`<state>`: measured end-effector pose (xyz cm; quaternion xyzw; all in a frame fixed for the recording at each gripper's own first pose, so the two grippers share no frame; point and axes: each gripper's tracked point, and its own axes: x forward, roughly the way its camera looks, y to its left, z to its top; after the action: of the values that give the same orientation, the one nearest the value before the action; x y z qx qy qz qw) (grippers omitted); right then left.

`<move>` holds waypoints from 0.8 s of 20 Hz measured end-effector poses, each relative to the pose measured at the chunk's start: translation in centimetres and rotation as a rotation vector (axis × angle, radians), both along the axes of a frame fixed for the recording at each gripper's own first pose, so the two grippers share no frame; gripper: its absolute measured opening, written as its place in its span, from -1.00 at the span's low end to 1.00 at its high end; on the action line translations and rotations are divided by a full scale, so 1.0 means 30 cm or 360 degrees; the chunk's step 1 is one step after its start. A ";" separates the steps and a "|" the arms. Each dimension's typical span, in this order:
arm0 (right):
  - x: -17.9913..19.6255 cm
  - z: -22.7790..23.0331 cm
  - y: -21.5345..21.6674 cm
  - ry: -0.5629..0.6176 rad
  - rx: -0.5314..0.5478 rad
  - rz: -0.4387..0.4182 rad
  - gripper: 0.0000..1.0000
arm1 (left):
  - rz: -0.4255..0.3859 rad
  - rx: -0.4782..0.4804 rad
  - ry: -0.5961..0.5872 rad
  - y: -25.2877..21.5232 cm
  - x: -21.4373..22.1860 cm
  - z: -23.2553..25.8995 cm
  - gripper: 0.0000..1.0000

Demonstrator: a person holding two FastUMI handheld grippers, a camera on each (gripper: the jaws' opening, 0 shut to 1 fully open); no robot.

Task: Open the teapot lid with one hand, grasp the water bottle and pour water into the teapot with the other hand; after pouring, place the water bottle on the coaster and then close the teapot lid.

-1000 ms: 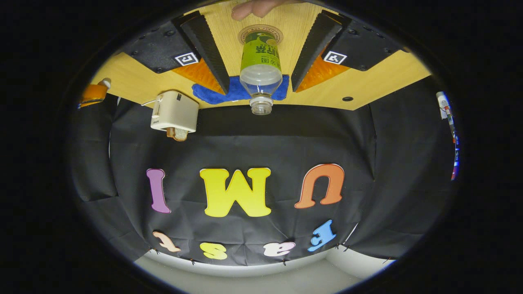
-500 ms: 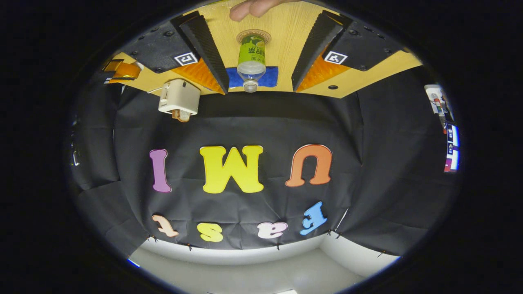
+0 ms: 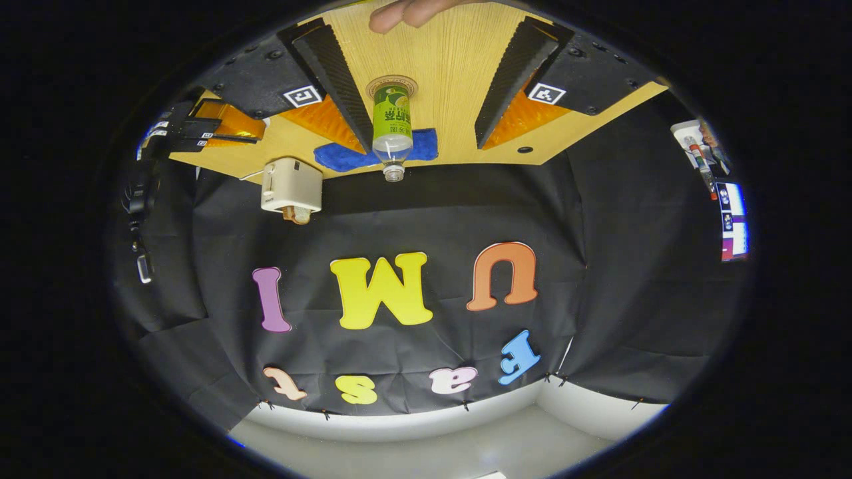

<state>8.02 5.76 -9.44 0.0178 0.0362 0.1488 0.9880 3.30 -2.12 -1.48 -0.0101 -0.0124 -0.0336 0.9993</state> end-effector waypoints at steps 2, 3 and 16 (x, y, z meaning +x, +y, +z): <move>0.003 -0.027 0.031 0.0032 0.0033 0.0037 -1.00 | -0.0020 -0.0037 -0.0016 0.007 -0.018 0.008 0.92; 0.005 -0.038 0.049 0.0050 0.0048 0.0060 -0.99 | -0.0023 -0.0033 -0.0007 0.009 -0.022 0.010 0.92; 0.028 -0.136 0.102 0.0131 0.0011 0.0070 -0.98 | -0.0070 -0.0079 -0.0015 -0.004 -0.037 0.022 0.92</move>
<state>8.86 8.80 -13.53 0.0265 0.0767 0.1698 0.9821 2.20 -2.24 -0.83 -0.0349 -0.0176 -0.0552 0.9977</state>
